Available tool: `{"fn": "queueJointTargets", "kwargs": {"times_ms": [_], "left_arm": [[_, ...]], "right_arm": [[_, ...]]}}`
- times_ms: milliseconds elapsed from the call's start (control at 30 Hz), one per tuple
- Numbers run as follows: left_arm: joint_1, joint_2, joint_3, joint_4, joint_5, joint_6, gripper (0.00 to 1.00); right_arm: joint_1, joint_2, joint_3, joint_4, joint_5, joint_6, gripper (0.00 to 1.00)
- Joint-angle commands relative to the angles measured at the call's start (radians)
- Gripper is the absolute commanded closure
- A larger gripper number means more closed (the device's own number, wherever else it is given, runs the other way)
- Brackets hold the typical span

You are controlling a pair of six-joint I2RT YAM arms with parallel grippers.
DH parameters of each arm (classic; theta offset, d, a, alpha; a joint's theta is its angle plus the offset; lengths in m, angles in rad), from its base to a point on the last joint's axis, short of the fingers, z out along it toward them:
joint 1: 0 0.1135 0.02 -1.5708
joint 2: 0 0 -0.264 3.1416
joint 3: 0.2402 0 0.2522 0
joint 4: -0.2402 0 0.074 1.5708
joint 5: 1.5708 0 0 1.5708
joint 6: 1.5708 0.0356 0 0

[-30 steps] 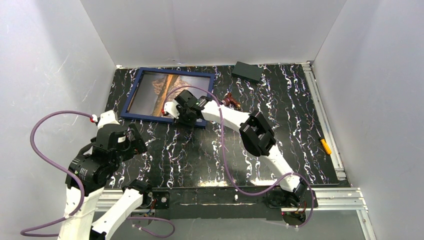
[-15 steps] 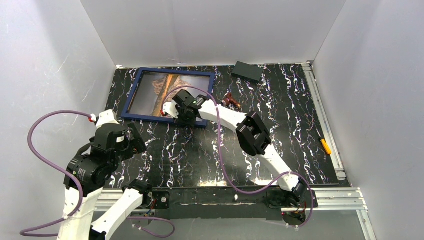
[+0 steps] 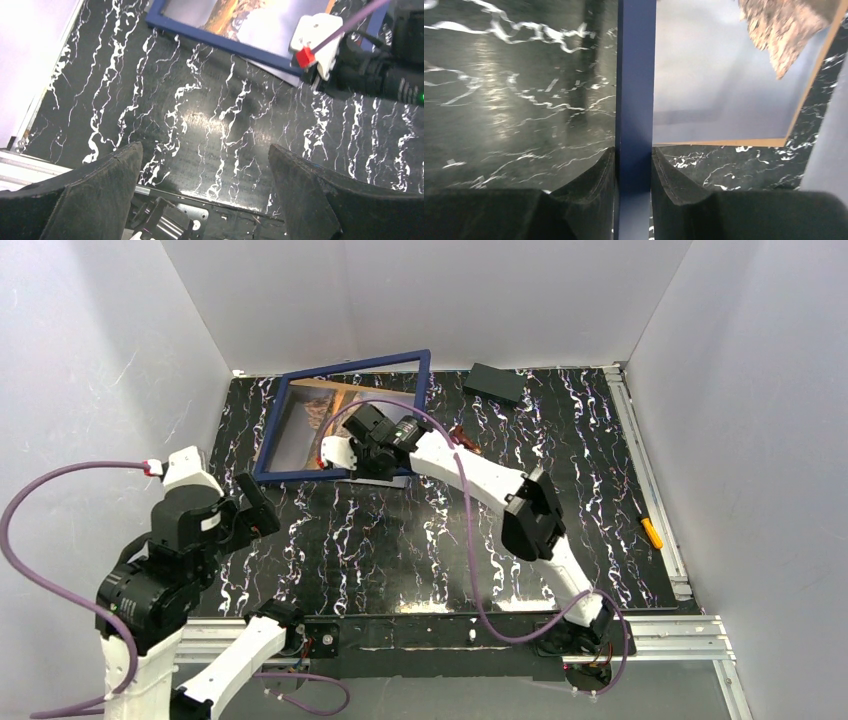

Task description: Take the photo out of the frame

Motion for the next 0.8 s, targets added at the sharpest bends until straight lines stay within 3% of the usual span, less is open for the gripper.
{"fn": "queueJointTargets", "kwargs": {"times_ms": [0,333,533,767], "left_arm": [[-0.004,-0.008,0.081,-0.027,-0.059,0.038,0.02],[-0.005,-0.049,0.097,-0.057,-0.035,0.003,0.02],[-0.004,-0.063,0.08,-0.065,-0.002,-0.032,0.03],[-0.005,-0.074,0.063,-0.078,-0.002,-0.037,0.03]], "right_arm": [[0.12,-0.17,-0.06,0.023,0.053,-0.012,0.99],[0.335,-0.266,-0.268,0.09,0.0,0.356,0.99],[0.387,-0.261,-0.275,0.191,-0.147,0.553,0.99],[0.451,-0.228,-0.266,0.212,-0.158,0.733,0.99]]}}
